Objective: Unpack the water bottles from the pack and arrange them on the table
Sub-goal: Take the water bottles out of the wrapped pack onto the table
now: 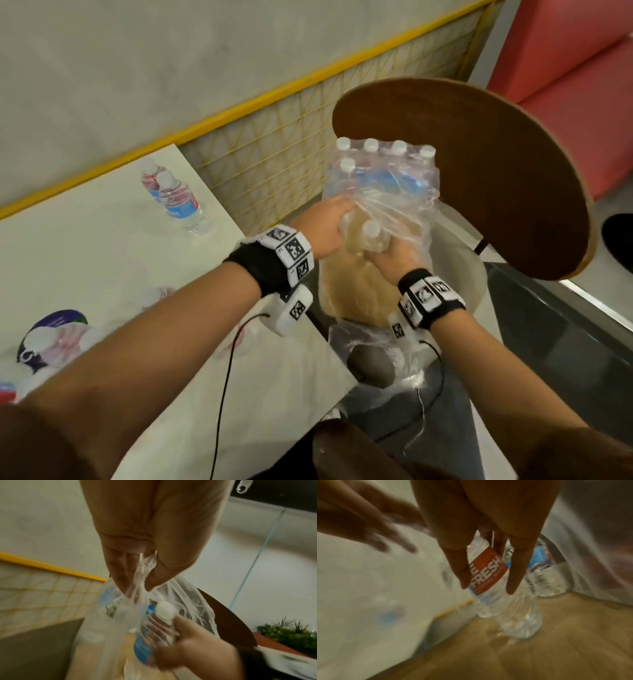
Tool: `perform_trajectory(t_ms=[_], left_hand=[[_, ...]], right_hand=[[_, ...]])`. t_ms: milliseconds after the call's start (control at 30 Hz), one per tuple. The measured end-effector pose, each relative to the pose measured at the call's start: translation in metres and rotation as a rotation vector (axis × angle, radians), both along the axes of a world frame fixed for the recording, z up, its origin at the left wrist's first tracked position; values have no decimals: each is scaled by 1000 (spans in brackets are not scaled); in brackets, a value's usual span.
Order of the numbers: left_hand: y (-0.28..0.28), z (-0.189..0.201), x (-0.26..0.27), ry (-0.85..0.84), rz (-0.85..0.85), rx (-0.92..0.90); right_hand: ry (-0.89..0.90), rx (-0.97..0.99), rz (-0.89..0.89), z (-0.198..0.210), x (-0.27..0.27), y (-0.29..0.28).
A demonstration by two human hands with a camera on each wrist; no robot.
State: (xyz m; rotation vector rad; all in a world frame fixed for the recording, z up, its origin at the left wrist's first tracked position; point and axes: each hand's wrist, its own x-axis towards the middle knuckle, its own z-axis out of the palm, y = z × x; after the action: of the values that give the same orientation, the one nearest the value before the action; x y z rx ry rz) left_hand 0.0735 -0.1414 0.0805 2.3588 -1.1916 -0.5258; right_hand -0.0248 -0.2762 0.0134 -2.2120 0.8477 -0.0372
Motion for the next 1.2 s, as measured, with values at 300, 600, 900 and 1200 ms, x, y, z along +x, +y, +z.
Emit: perform_trajectory(t_ms=[300, 600, 900, 1200], left_hand=[[20, 17, 11, 42, -57, 189], [24, 28, 4, 26, -120, 209], [32, 25, 6, -65, -167, 300], [29, 13, 3, -71, -203, 317]], right_hand=[[-93, 14, 793, 7, -66, 90], [48, 219, 1049, -19, -54, 205], [263, 223, 962, 0, -31, 192], [359, -166, 275, -5, 38, 8]])
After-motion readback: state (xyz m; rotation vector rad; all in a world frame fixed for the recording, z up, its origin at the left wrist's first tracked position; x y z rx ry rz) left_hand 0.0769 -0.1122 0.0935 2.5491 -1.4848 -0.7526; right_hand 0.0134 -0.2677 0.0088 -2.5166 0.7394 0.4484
